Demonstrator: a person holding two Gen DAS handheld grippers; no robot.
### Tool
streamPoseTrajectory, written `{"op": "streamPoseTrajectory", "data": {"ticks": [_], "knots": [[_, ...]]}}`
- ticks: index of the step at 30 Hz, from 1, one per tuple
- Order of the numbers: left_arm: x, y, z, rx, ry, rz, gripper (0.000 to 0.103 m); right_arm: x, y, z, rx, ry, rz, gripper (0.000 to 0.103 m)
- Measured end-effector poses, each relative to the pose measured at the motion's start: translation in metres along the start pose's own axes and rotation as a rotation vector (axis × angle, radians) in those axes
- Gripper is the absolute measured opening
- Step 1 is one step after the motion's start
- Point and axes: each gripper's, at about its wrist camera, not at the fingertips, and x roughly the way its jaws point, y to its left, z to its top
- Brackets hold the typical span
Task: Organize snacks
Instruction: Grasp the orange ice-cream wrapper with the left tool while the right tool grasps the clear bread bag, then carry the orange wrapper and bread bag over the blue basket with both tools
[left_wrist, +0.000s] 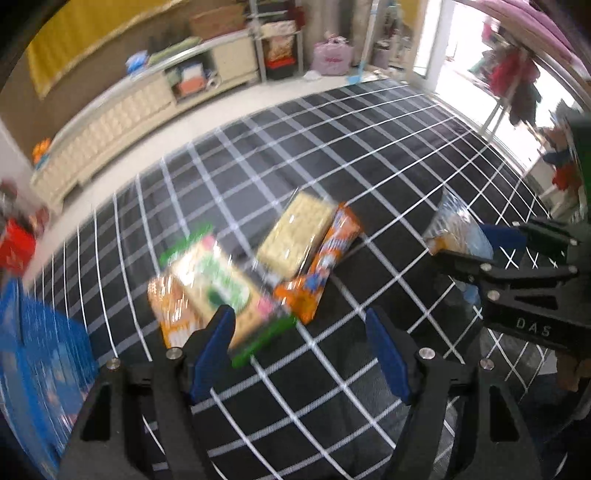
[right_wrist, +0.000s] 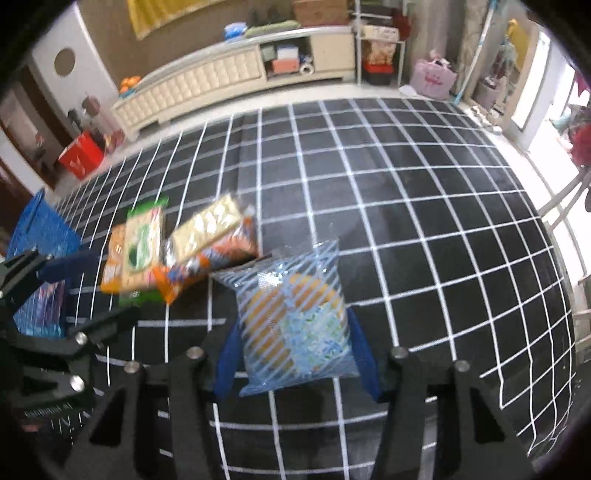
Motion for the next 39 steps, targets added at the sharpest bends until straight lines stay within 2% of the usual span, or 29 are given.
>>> {"op": "streamPoseTrajectory", "data": {"ticks": [3, 7, 10, 16, 18, 19, 20, 22, 30, 33, 39], "knots": [[0.012, -0.010, 0.008, 0.047, 0.008, 0.007, 0.071, 0.016, 0.003, 0.002, 0.012, -0.010, -0.014, 0.059], [0.036, -0.023, 0.019, 0.114, 0.041, -0.005, 0.071, 0.029, -0.017, 0.000, 0.059, -0.015, -0.023, 0.059], [0.049, -0.027, 0.023, 0.127, 0.054, -0.011, 0.070, 0.034, -0.026, -0.006, 0.075, -0.010, -0.020, 0.059], [0.080, -0.036, 0.035, 0.106, 0.097, -0.038, 0.047, 0.037, -0.025, -0.009, 0.068, -0.009, 0.004, 0.059], [0.085, -0.040, 0.034, 0.114, 0.094, -0.029, 0.046, 0.037, -0.025, -0.010, 0.070, -0.010, 0.010, 0.059], [0.086, -0.043, 0.034, 0.122, 0.089, -0.024, 0.041, 0.037, -0.027, -0.010, 0.074, -0.011, 0.011, 0.059], [0.086, -0.045, 0.034, 0.129, 0.087, -0.027, 0.025, 0.038, -0.027, -0.011, 0.074, -0.009, 0.011, 0.059], [0.091, -0.047, 0.034, 0.120, 0.112, -0.057, 0.013, 0.040, -0.029, -0.013, 0.072, 0.002, 0.005, 0.059], [0.084, -0.051, 0.032, 0.076, 0.091, -0.049, 0.012, 0.038, -0.036, -0.017, 0.101, 0.001, -0.008, 0.059], [0.069, -0.048, 0.029, 0.054, 0.080, -0.063, 0.012, 0.037, -0.033, -0.018, 0.123, 0.023, 0.023, 0.059], [0.025, -0.041, 0.013, 0.049, 0.035, -0.043, 0.012, 0.006, -0.005, -0.020, 0.083, -0.024, 0.039, 0.059]]}}
